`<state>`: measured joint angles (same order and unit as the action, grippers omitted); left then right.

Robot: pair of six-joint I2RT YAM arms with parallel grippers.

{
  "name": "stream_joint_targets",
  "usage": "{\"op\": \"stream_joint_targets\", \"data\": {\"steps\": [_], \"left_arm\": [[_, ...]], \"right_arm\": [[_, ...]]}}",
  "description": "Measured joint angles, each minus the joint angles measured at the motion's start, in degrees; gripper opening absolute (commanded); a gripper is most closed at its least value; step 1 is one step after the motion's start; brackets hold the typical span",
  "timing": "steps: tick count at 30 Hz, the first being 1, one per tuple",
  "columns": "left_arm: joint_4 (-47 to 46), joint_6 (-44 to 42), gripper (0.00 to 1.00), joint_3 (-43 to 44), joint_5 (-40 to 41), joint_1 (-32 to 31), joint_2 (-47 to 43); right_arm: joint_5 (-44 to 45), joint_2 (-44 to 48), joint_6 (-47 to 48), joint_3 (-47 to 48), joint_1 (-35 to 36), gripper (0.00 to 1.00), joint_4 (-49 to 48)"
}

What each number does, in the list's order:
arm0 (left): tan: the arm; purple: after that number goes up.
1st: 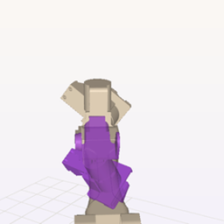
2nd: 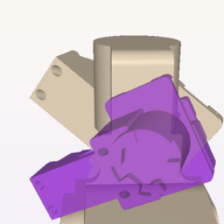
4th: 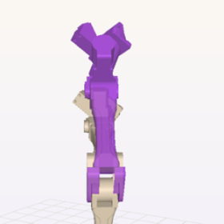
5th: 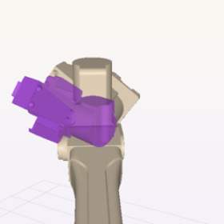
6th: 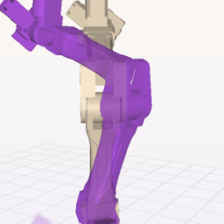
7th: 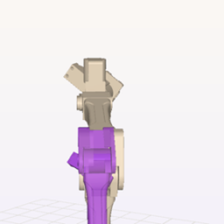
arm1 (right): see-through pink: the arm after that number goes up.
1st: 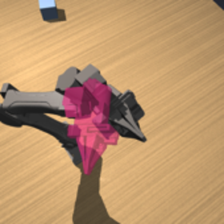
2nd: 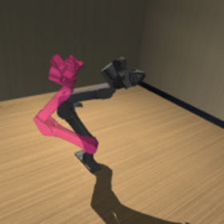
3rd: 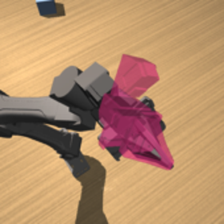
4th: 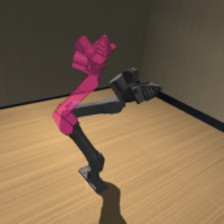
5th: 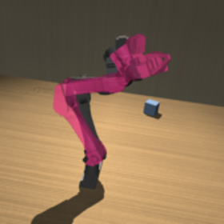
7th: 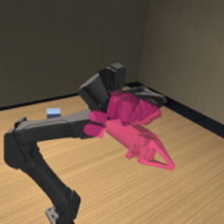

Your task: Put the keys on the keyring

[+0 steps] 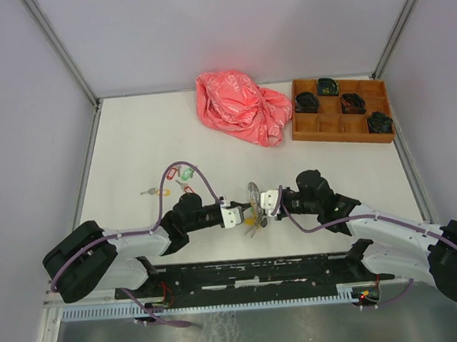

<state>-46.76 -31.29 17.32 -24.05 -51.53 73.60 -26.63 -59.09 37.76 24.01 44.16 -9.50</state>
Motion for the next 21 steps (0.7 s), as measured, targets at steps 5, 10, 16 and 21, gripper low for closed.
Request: {"op": "stream_joint_targets", "data": {"steps": [5, 10, 16, 21], "left_arm": [[0.02, 0.00, 0.03, 0.15, -0.04, -0.04, 0.17], [0.02, 0.07, 0.03, 0.44, -0.02, -0.09, 0.20], [0.02, 0.17, 0.03, 0.52, 0.37, -0.09, 0.20], [0.02, 1.03, 0.03, 0.52, 0.74, -0.09, 0.20]], "right_arm": [[-0.04, 0.00, -0.26, 0.00, 0.00, 0.01, 0.00], [-0.07, 0.00, -0.42, 0.00, -0.02, 0.01, -0.09], [0.17, 0.00, -0.42, 0.00, -0.02, 0.01, -0.31], [0.39, 0.00, -0.42, 0.00, 0.00, 0.01, -0.35]]}}
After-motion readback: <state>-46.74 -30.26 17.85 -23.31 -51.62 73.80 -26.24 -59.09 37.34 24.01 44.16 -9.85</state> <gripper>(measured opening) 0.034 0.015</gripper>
